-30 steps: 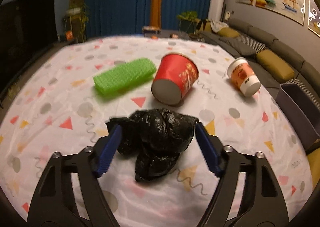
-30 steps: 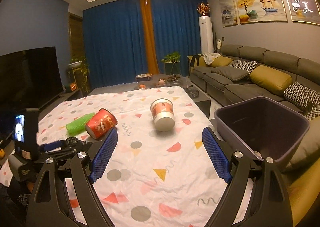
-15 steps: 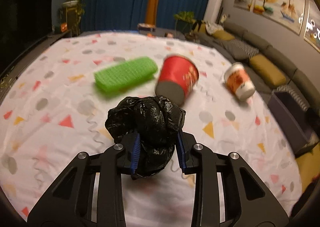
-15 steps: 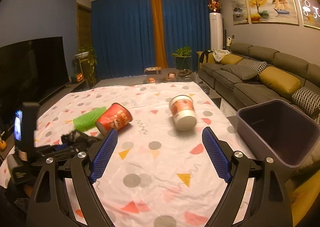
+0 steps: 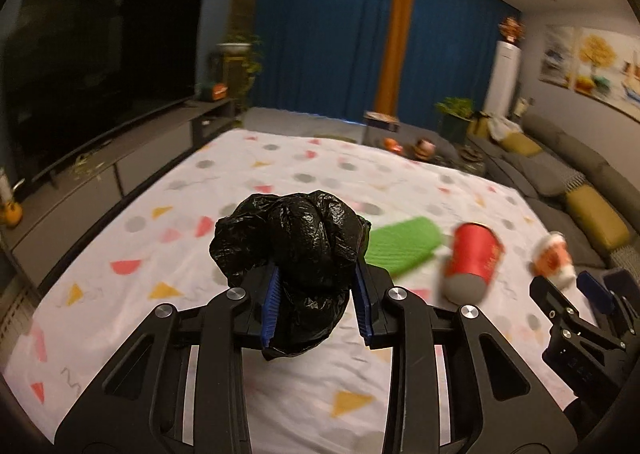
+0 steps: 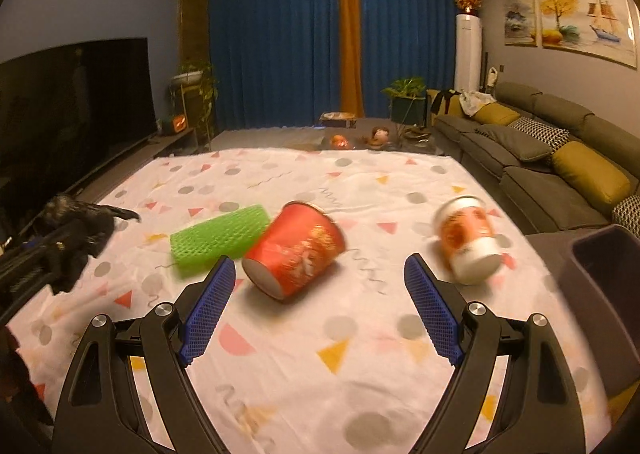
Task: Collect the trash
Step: 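Grasp the black plastic bag with the left tool, then grasp the red paper cup with the right tool while the left tool holds the bag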
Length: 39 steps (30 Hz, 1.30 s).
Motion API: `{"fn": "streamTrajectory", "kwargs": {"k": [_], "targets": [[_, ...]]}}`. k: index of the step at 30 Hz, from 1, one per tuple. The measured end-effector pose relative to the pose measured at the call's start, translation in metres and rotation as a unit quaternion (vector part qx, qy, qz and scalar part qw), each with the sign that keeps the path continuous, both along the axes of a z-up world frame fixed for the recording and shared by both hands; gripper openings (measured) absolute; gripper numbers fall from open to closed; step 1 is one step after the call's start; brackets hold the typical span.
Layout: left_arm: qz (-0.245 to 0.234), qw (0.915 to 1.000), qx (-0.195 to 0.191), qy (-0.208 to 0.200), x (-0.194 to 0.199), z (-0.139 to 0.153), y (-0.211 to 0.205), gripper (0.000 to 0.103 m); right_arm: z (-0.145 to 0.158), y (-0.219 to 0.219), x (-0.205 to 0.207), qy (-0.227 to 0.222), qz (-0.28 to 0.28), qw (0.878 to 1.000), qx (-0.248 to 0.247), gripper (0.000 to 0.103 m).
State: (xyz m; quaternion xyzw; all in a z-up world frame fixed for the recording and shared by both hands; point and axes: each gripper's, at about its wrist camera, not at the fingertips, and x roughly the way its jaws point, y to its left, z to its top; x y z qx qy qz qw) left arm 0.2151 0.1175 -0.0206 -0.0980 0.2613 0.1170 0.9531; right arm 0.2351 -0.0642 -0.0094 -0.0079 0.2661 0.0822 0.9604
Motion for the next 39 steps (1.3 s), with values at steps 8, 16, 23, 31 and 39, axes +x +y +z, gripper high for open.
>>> {"fn": "streamTrajectory", "kwargs": {"k": [8,16,23,31,39], "targets": [[0.017,0.9998,-0.012,0.003,0.003,-0.011,0.019,0.03,-0.016,0.023,0.046,0.034,-0.01,0.999,-0.003,0.084],[0.011,0.9998,-0.017,-0.005,-0.002,-0.01,0.016,0.03,-0.031,0.026,0.075,0.067,-0.027,0.997,0.01,0.083],[0.002,0.9997,-0.022,-0.005,-0.002,-0.013,0.016,0.03,-0.039,0.027,0.084,0.091,-0.021,0.995,0.022,0.068],[-0.004,0.9995,-0.032,0.0,0.001,-0.017,0.016,0.03,-0.037,0.023,0.077,0.084,-0.02,0.996,0.024,0.053],[-0.006,0.9993,-0.037,0.004,0.003,-0.02,0.016,0.03,-0.04,0.025,0.082,0.1,-0.012,0.995,0.023,0.059]]}}
